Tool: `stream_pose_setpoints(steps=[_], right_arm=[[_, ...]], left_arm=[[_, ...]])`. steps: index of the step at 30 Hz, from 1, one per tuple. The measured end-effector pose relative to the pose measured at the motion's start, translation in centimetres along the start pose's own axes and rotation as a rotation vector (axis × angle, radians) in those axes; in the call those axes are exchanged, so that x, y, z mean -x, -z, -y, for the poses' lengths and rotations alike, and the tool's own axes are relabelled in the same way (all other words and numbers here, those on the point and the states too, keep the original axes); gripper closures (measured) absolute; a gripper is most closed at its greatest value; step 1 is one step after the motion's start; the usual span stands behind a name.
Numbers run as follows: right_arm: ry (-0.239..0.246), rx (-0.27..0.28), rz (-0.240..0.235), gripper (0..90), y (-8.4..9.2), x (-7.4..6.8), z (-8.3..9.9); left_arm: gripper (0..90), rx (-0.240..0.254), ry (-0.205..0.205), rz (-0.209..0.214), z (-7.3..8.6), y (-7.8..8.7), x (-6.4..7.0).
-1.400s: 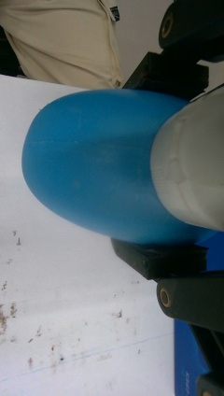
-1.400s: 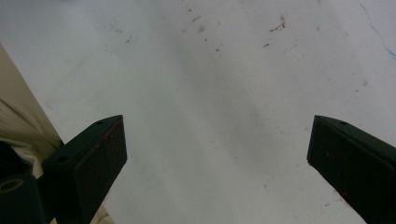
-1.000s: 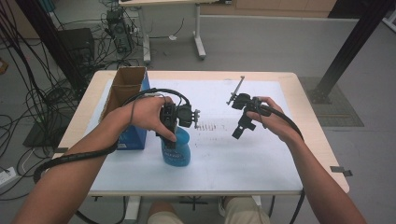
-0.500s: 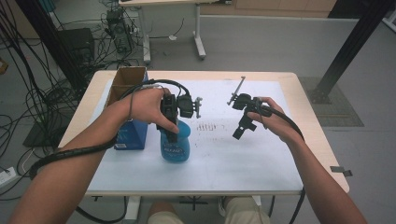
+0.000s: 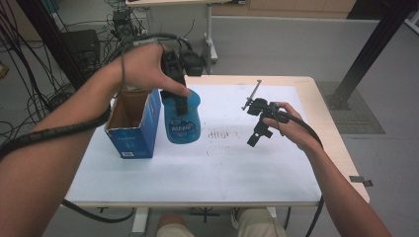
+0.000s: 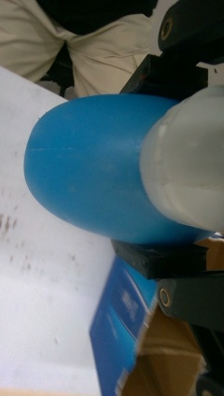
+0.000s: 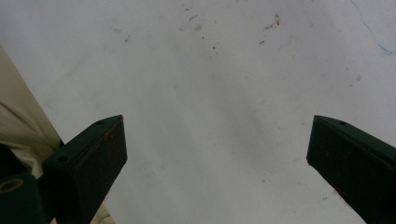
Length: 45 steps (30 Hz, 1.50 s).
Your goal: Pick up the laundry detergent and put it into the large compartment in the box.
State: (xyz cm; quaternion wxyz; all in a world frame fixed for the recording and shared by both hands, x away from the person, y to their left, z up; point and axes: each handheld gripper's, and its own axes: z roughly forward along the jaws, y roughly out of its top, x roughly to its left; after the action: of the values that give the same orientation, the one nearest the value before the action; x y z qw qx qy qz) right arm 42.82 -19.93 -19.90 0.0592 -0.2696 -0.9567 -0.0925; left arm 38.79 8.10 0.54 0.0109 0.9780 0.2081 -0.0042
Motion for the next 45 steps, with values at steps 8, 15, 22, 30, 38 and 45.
stream_pose_setpoints(steps=[8,15,22,30,38,45], right_arm=[[-0.01,0.007,0.006,4.8,0.2,0.0,0.1],[-0.017,0.01,0.016,4.8,0.5,-0.2,0.0],[-0.031,0.011,0.021,4.9,0.7,-0.2,0.2],[-0.035,0.018,0.024,4.8,1.0,-0.2,0.4],[-0.034,0.014,0.028,4.8,0.8,-0.3,0.3],[-0.029,0.017,0.029,4.9,0.9,-0.3,0.3]], left_arm=[[36.2,0.027,0.245,-0.055,1.3,6.4,-1.8],[36.2,0.067,0.46,-0.092,3.0,9.5,-3.4],[36.3,0.071,0.665,-0.098,4.6,10.7,-5.8],[36.4,0.057,0.861,-0.123,6.1,11.3,-7.5],[36.4,0.109,1.01,-0.101,8.9,11.0,-8.9],[36.4,0.11,1.115,-0.111,10.6,9.5,-9.5]])
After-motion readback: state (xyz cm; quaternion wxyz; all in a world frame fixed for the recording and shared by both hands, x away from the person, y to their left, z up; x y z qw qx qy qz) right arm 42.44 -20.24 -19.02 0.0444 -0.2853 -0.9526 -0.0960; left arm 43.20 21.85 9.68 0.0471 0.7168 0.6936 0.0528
